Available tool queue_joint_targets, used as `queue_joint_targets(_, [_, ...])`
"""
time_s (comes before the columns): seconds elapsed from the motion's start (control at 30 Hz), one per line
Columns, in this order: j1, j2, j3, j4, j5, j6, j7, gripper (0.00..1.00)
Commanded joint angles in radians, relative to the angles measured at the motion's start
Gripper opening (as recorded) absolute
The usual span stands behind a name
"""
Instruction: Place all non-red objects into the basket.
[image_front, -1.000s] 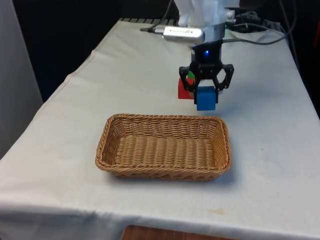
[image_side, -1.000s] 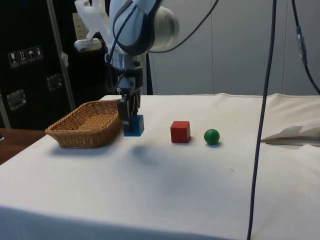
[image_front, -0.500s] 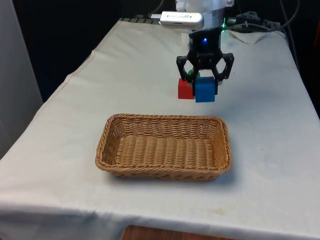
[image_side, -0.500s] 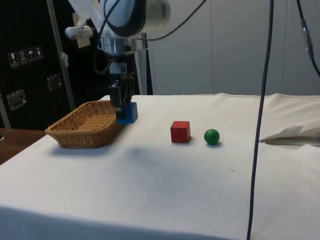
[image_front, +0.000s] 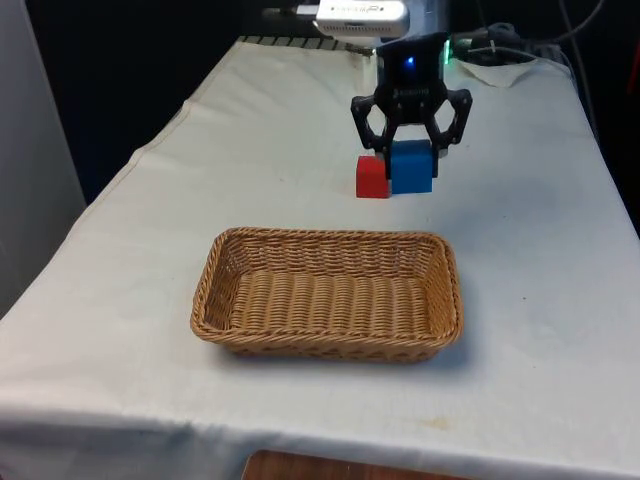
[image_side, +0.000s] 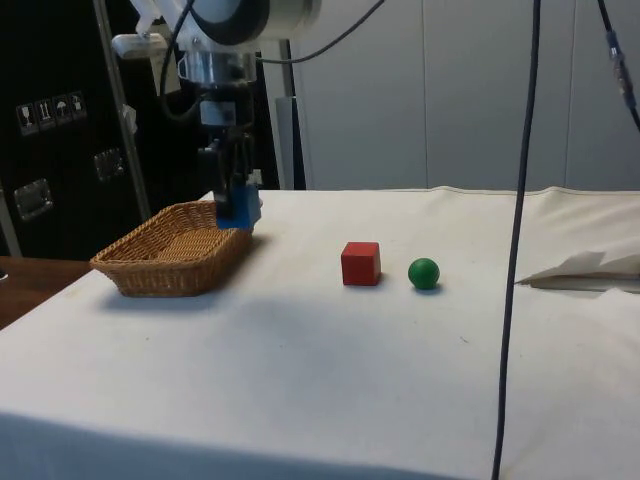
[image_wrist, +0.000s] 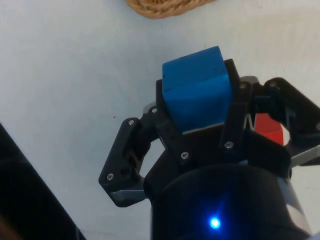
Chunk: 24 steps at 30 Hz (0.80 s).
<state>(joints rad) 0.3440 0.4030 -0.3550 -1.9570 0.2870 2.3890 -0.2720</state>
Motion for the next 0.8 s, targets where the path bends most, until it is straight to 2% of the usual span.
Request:
queue_joint_targets(0.0, [-0.002, 0.018, 0.0, 0.029, -0.001, -0.019, 0.008, 0.03])
queue_joint_targets(0.1, [-0.003, 0.038, 0.002, 0.063, 0.002, -0.03, 0.012, 0.03])
queue_joint_targets(0.13, [-0.001, 0.026, 0.0, 0.046, 0.0, -0.016, 0.008, 0.03])
queue_joint_targets(0.2, [-0.004, 0.061, 0.003, 0.098, 0.005, -0.037, 0.018, 0.03])
queue_joint_targets(0.37, [-0.001, 0.097, 0.002, 0.151, 0.004, -0.039, 0.029, 0.03])
queue_joint_targets(0.63, [-0.013, 0.175, 0.006, 0.268, 0.015, -0.076, 0.041, 0.03])
queue_joint_targets(0.67, [-0.008, 0.178, 0.001, 0.269, 0.011, -0.065, 0.042, 0.03])
queue_joint_targets(0.7, [-0.015, 0.193, 0.005, 0.291, 0.018, -0.08, 0.041, 0.03])
queue_joint_targets(0.77, [-0.019, 0.213, 0.005, 0.318, 0.023, -0.084, 0.04, 0.03])
